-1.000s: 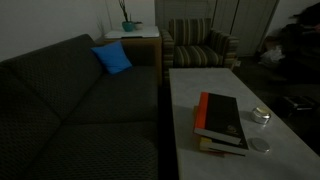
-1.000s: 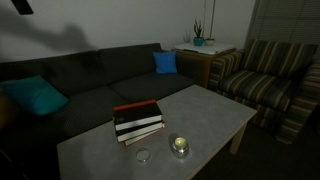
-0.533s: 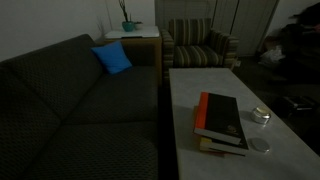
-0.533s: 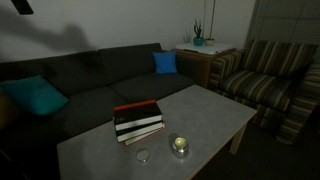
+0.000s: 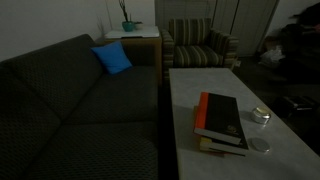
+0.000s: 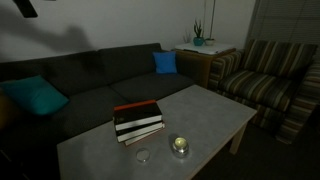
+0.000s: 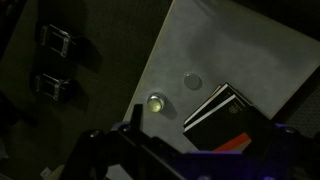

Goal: Put the lid on the silver container

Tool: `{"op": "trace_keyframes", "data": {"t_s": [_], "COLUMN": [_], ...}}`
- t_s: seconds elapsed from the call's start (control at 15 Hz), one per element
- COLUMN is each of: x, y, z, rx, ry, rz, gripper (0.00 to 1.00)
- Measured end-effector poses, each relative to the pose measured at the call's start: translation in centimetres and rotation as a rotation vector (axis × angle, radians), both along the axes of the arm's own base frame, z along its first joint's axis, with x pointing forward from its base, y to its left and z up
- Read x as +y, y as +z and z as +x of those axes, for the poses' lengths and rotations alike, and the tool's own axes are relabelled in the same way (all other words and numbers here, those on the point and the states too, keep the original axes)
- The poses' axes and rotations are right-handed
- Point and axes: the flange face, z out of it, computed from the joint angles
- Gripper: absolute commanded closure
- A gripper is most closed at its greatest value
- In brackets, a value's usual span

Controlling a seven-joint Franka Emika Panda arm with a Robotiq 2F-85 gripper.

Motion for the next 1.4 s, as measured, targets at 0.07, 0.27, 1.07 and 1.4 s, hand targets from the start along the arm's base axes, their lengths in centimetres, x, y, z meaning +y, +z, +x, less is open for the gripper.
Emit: {"op": "trace_keyframes", "data": {"t_s": [0.07, 0.27, 1.07, 1.4], "x": [-0.4, -1.8, -2.7, -2.7], "y": [-0.6, -3.6, -8.2, -8.2], "z": [0.4, 2.0, 5.3, 5.3], "rx": [0.008, 0.053, 0.166, 0.167], "ry": [0.005, 0.032, 0.099, 0.099], "rz": [0.011, 0.049, 0.095, 0.095], "gripper": [0.0, 0.0, 0.0, 0.0]}}
